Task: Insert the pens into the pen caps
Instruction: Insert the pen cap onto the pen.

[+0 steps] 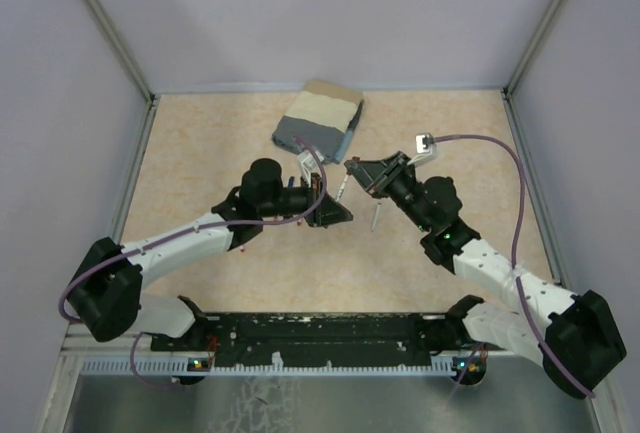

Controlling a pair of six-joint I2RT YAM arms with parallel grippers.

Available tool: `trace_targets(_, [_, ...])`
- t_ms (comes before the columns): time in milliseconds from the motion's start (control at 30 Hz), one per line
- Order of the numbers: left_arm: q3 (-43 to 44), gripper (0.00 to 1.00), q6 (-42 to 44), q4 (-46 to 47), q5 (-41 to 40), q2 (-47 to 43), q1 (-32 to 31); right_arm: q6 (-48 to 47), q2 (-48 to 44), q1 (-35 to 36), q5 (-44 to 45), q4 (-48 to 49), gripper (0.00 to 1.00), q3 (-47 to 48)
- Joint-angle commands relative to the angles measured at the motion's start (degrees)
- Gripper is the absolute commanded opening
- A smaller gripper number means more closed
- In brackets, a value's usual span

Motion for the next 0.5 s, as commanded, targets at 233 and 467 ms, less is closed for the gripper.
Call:
trace_targets(233, [4.4,0.00,-2.5,8.4,-4.3,-0.9,0.0,-1.9,1.9,0.2,-5.7,2.8,0.00,-0.2])
trace_targets(467, [5.3,0.00,0.6,9.4,-8.5,-2.6,0.0,-1.7,2.7,0.5,-11.1,1.4,0.00,2.2])
